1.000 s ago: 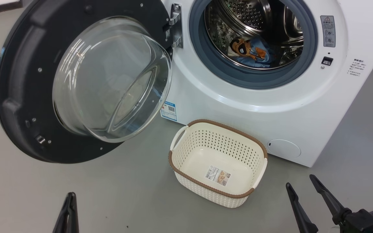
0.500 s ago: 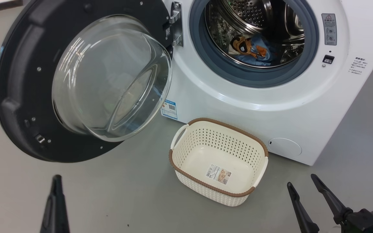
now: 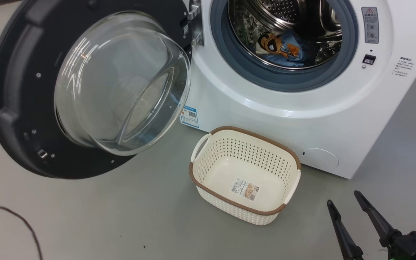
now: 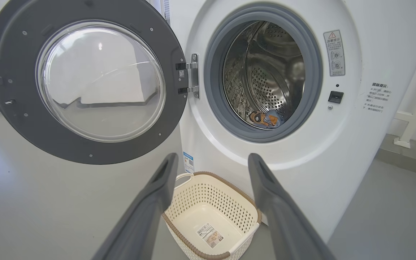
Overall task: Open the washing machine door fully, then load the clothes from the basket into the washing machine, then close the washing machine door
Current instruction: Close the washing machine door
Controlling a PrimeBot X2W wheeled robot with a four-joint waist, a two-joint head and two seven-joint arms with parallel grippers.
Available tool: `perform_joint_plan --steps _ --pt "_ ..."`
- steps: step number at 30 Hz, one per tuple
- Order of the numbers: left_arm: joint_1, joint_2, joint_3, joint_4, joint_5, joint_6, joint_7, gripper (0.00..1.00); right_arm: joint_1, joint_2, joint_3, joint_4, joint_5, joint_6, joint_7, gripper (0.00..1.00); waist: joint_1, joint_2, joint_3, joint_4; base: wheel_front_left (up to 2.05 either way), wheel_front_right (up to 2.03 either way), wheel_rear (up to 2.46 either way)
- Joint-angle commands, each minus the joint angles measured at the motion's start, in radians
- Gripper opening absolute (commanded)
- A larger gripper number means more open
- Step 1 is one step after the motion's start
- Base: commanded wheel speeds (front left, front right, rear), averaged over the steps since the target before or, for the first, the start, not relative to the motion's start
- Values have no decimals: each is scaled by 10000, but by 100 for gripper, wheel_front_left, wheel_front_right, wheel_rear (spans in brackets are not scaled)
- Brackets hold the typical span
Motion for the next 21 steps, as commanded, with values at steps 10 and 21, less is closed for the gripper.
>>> perform_joint_plan --steps 10,21 --pt "-3566 2112 1216 3954 -2255 813 1696 0 -34 -268 6 -502 -16 16 -48 100 0 -1 193 -57 0 0 0" --pt "-5493 3397 1270 8024 -3033 1834 3158 0 -58 -711 67 -743 -13 16 -48 100 0 -1 845 -642 0 0 0"
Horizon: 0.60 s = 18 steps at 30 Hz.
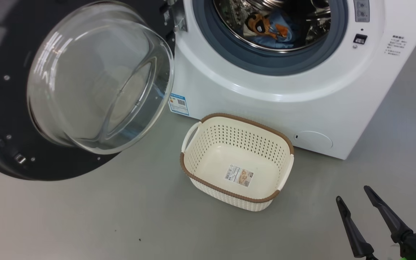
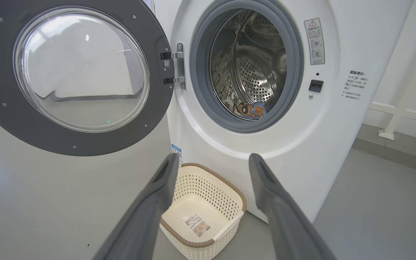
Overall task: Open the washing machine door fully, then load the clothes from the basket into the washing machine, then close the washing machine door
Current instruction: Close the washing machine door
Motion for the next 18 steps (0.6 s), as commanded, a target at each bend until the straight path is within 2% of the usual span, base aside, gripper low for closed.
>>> perform_joint_plan --steps 1,8,18 --pt "-502 802 264 322 -47 299 144 0 -190 -350 218 -328 21 16 -48 100 -1 0 355 -267 0 0 0" --pt "-787 1167 240 1299 189 687 29 0 -346 -748 201 -490 120 16 -48 100 -1 0 940 -560 0 0 0" --pt "-951 1089 -156 1551 497 781 127 0 -521 -1103 126 -682 232 16 -48 100 -1 0 1545 -723 0 0 0"
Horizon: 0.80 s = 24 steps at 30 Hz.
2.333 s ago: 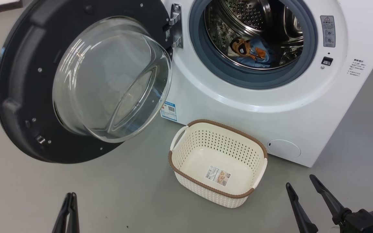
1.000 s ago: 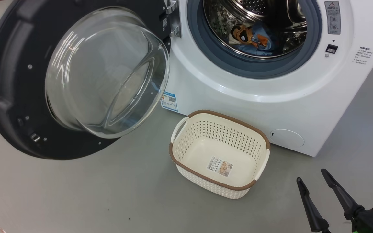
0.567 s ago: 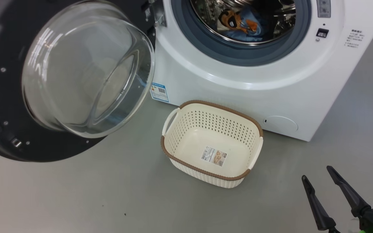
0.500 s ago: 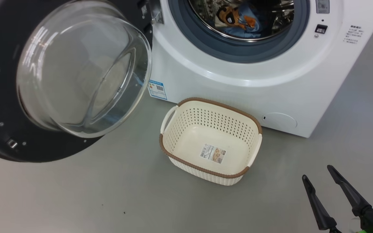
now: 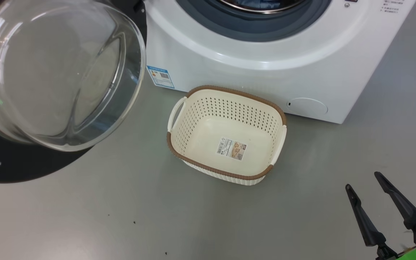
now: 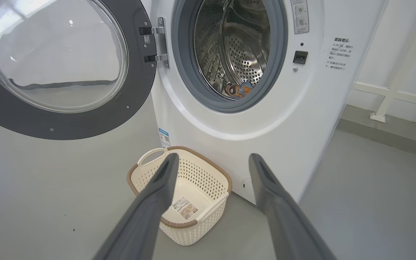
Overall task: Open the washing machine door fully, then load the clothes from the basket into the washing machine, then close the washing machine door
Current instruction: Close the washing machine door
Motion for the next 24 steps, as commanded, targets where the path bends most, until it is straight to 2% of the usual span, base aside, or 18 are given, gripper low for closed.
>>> perform_joint_plan --steps 1,14,24 --pt "-291 656 174 -141 151 32 69 0 -232 -262 121 -269 180 16 -48 100 -1 0 214 -105 0 0 0" --pt "-246 758 -454 -58 521 94 745 0 -364 -405 47 -280 245 16 -48 100 -1 0 528 -126 0 0 0" --pt "170 910 -855 -438 479 -215 1911 0 -386 -381 63 -226 235 16 -48 100 -1 0 455 -2 0 0 0"
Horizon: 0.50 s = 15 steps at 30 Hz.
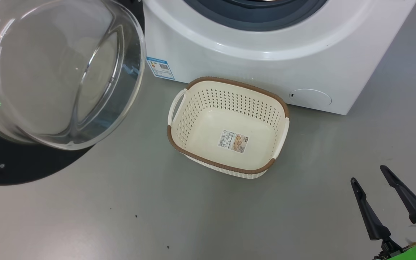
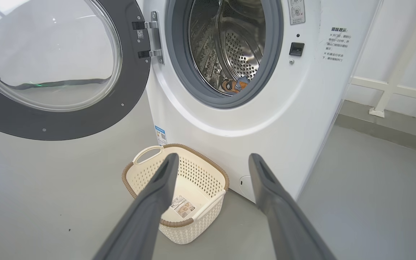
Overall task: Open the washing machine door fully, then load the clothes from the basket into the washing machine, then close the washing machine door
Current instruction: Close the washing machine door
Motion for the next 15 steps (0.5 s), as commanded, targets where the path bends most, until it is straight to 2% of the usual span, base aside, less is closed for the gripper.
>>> perform_joint_plan --steps 1,15 --pt "118 537 48 -446 -105 -183 453 0 -195 -206 217 -202 161 16 -48 100 0 0 -20 37 0 0 0" --pt "1110 373 169 -2024 -1119 -528 2236 0 -162 -106 285 -155 140 16 -48 100 0 0 -257 198 0 0 0"
